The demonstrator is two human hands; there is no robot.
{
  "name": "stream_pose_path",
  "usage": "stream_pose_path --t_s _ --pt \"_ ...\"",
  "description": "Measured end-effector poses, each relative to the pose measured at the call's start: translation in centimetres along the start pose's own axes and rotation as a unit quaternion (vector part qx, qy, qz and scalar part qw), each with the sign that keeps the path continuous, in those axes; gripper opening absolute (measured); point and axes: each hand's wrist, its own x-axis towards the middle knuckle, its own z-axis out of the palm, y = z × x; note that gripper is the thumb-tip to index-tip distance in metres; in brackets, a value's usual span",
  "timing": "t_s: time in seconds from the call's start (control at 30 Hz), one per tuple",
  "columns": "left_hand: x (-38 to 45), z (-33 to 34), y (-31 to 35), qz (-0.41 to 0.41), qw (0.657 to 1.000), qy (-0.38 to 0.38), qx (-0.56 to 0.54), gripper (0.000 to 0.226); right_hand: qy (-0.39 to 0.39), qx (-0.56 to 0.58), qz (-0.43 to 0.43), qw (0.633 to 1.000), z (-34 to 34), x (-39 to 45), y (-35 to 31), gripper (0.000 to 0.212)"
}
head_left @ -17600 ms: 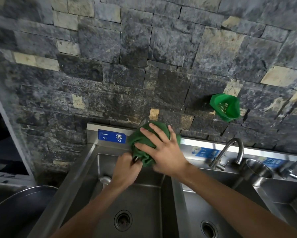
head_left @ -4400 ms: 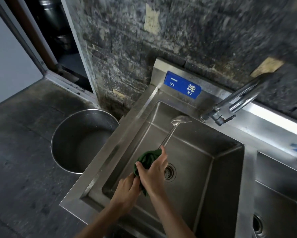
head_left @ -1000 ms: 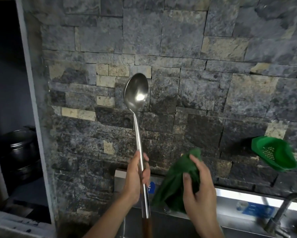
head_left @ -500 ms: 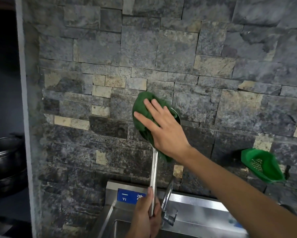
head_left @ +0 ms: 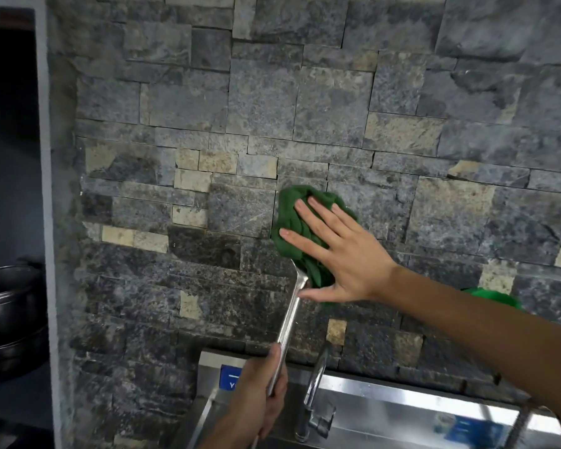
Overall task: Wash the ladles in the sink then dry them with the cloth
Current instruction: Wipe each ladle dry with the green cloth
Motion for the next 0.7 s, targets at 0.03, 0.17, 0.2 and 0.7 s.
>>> stream_pose_path --t_s 0.03,0.17,0.2,0.7 --pt "0.5 -0.5 0.7 -0.001 1.0 -0.011 0.029 0.061 -0.014 -0.008 -0.01 1.0 -0.4 0.0 0.8 0.101" --pt "1.8 -2.0 3.1 0.056 0.99 -0.06 0.118 0.063 -0.032 -0.07 -0.044 0.996 -1.9 0.2 3.8 0.095" --pt "1.9 -2.2 3.6 0.069 0.986 -0.07 0.133 0.065 -0.02 -0.085 -0.048 0.995 -2.1 0.2 4.3 0.094" --pt "2.8 -0.7 5.8 0.169 0.963 -0.007 0.21 0.06 0.078 -0.016 0.152 0.985 -2.5 0.4 0.1 0.049"
